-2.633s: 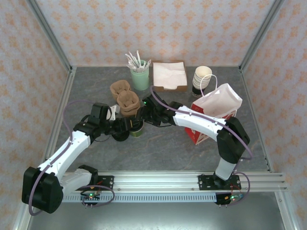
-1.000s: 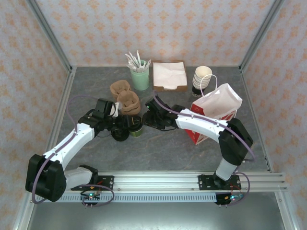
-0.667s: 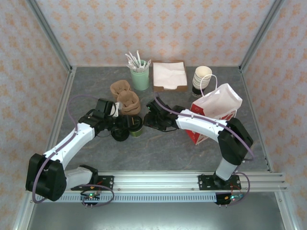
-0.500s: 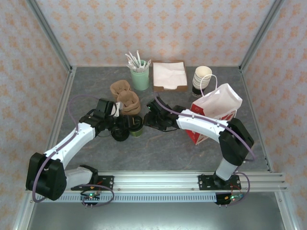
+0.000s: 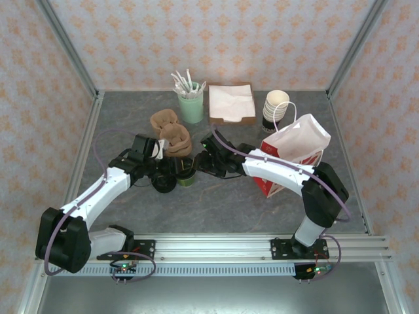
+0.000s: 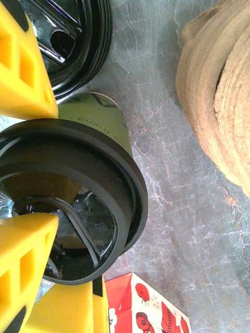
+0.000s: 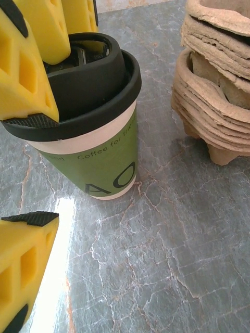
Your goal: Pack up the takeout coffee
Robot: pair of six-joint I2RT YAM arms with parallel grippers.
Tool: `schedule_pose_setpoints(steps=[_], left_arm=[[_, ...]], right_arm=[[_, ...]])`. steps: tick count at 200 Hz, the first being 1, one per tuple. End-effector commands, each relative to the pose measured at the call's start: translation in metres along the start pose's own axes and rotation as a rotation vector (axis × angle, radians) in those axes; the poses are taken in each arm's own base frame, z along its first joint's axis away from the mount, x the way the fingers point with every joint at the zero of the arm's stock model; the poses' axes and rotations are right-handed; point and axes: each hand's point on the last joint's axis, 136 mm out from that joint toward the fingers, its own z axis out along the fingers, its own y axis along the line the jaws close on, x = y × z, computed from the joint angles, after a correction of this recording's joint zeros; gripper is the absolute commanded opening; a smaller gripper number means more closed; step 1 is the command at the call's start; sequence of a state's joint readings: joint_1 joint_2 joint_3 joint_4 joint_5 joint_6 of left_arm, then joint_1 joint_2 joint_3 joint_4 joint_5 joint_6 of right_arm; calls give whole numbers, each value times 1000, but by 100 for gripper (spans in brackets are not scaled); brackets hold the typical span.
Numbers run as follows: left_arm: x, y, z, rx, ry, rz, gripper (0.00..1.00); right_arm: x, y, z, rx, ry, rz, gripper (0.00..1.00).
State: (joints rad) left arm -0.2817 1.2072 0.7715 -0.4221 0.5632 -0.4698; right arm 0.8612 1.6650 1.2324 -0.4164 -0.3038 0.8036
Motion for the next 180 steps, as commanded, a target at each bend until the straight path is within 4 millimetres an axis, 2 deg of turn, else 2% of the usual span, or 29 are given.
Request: schedule_pose_setpoints(steps=[1, 59, 114, 180], left_arm=[[3, 5, 4, -34, 11, 17, 50], [3, 4, 6, -31, 14, 16, 50], [4, 6, 6, -37, 18, 20, 50], [14, 17, 13, -64, 47, 18, 49]], right_arm=[[-8, 15, -9, -50, -25, 3, 49], [-5, 12, 1, -49, -6, 12, 49], [3, -12, 24, 33, 24, 33, 47], [14, -37, 33, 81, 35, 75, 44]])
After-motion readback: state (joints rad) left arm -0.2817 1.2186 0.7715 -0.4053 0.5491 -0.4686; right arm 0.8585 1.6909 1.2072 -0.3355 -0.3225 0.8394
